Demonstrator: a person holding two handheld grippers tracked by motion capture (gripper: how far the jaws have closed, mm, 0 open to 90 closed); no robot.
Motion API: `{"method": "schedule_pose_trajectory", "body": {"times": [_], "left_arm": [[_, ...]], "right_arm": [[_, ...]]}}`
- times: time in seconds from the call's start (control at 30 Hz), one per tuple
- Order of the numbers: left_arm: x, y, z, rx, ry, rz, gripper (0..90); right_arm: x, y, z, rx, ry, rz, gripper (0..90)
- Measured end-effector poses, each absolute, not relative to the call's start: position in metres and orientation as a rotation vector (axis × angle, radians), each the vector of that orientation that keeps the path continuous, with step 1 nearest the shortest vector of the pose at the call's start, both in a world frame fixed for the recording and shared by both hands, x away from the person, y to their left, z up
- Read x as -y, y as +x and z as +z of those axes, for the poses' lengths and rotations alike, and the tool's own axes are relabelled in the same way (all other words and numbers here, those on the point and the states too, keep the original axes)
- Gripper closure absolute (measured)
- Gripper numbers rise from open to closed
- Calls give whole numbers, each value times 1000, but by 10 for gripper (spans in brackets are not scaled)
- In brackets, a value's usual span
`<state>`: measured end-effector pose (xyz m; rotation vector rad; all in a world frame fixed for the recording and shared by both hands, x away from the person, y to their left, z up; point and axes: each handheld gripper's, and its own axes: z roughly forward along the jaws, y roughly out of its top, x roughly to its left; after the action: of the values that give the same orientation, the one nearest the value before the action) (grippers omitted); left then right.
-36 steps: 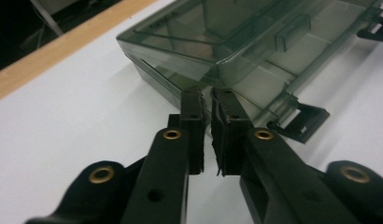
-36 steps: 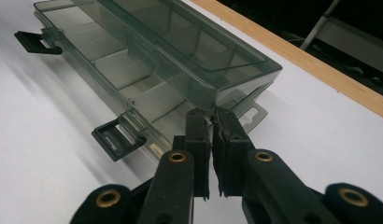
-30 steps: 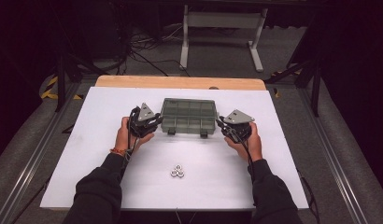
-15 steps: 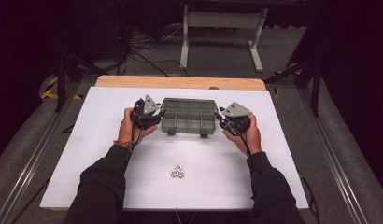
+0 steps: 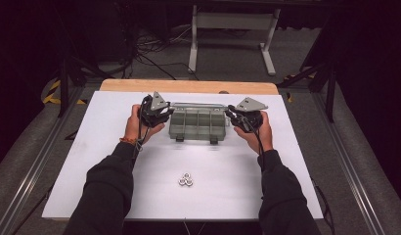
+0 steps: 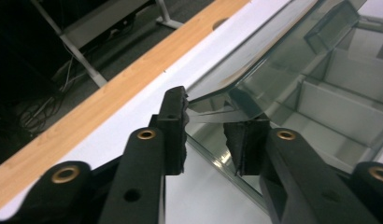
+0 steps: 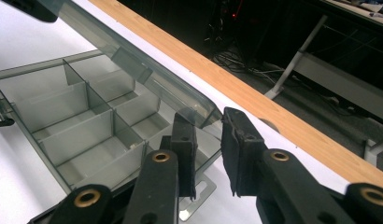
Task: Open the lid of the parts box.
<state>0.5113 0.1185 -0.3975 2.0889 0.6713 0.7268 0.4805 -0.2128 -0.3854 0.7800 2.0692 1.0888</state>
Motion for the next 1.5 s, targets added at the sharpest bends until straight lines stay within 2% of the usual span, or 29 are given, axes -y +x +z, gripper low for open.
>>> {"method": "schedule_pose_trajectory", "body": {"times": [0.67,1.03,1.5], "left_arm": [[-119,537,-387,-702,2080,694,771],[-116,555,-396,-777,2092,685,703],[-106,565,-417,-847,2099,678,749]], "right_arm": [[215,510,-376,-2032,851,1193,751],[213,530,-384,-2026,929,1226,725],[214,543,-406,-1953,1062,1248,804]]}}
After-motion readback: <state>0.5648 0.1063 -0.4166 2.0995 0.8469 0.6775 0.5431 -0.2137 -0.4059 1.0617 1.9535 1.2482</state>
